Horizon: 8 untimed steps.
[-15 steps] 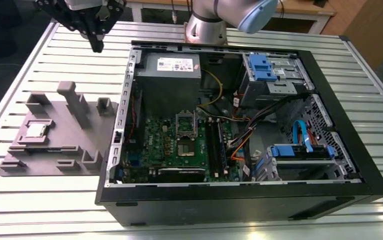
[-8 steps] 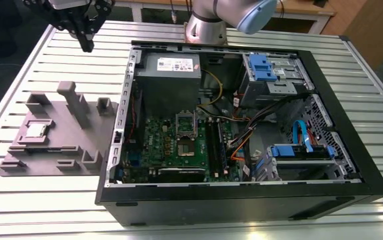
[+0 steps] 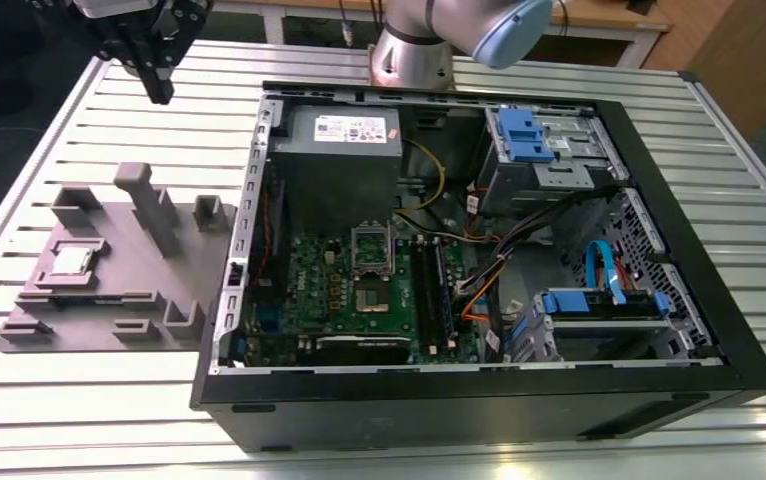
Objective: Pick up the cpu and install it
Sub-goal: 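Reach for the cpu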
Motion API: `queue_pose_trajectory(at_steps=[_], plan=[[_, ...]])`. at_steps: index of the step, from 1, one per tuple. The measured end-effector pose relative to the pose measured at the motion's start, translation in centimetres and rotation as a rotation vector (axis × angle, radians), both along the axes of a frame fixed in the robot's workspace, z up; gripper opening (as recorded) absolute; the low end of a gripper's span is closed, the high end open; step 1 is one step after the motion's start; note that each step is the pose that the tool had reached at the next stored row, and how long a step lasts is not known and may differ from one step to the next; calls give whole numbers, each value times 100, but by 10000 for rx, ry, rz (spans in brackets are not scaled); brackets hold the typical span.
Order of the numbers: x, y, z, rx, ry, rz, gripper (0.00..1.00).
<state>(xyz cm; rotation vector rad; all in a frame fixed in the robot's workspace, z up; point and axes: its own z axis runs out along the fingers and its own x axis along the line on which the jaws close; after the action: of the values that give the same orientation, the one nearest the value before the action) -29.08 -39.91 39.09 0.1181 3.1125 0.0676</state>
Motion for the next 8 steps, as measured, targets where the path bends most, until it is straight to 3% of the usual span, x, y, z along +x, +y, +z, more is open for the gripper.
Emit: queue_pose_trajectory(at_steps=[8], plan=[[-13, 0, 0, 0, 0, 1, 10]])
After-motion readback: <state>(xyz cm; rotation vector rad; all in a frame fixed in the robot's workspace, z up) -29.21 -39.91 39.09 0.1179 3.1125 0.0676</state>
